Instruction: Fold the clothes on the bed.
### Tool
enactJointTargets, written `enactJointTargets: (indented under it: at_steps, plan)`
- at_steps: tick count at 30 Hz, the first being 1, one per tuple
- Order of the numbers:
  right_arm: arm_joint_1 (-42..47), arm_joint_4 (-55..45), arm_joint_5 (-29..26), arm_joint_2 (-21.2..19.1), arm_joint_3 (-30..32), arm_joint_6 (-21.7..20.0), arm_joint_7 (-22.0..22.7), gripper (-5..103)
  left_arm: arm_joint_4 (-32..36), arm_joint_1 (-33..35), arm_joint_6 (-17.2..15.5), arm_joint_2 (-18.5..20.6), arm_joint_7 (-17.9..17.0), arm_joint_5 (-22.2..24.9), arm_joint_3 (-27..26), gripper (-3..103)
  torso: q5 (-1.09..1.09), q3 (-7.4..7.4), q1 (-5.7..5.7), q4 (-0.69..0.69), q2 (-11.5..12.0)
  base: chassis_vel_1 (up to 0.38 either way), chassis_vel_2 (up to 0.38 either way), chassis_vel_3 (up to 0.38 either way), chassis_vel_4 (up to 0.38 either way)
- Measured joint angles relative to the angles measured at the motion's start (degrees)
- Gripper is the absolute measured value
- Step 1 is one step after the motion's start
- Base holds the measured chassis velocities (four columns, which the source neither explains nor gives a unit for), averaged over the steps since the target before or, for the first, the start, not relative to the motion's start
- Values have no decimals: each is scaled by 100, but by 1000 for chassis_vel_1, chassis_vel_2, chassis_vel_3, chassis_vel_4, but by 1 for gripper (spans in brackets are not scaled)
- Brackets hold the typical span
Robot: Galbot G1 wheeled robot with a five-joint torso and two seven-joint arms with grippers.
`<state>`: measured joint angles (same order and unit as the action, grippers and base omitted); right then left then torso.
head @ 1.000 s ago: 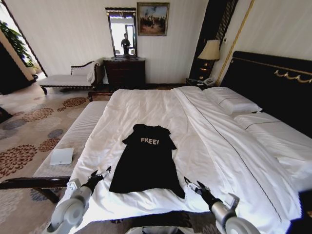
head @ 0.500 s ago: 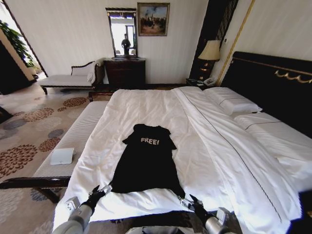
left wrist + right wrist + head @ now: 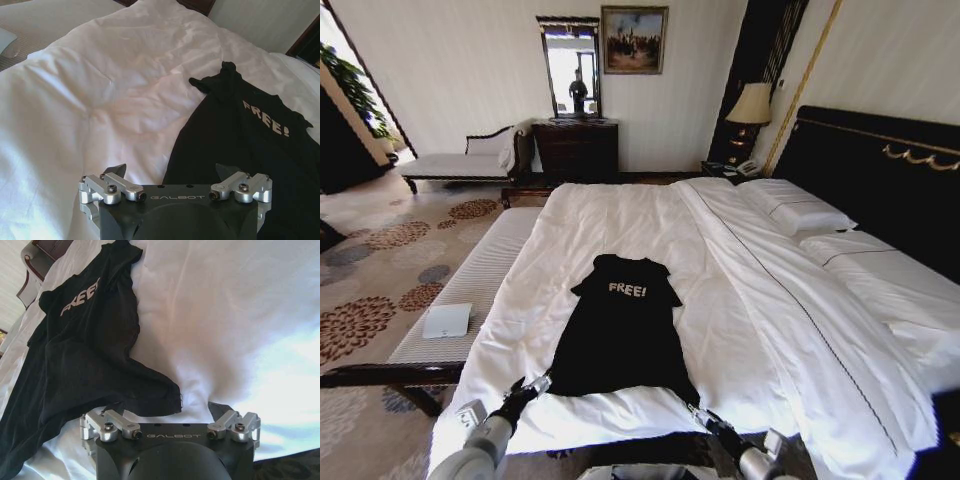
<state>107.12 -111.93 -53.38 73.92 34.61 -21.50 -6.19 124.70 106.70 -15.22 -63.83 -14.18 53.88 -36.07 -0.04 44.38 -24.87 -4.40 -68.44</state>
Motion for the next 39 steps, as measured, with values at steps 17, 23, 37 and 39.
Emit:
enactJointTargets:
  at_steps: [17, 23, 37, 39]
  plan:
    - [-254, 310, 22, 79, -62, 66, -91, 34, -57, -84, -49, -35, -86, -28, 115, 100, 0, 0, 0, 0, 0, 0, 0, 0, 0]
    - [-255, 318, 140, 101, -60, 148, -125, 13, -101, -28, -49, -43, -60, -5, 109, 100, 0, 0, 0, 0, 0, 0, 0, 0, 0]
    - [-150, 216, 325, 100, -12, 230, -141, 0, -186, 365, -2, -147, 72, -163, 322, 100, 0, 0, 1, 1, 0, 0, 0, 0, 0]
    - [-137, 200, 325, 97, -1, 230, -141, 0, -295, 269, -2, -195, 84, -134, 339, 100, 0, 0, 0, 0, 0, 0, 0, 0, 0]
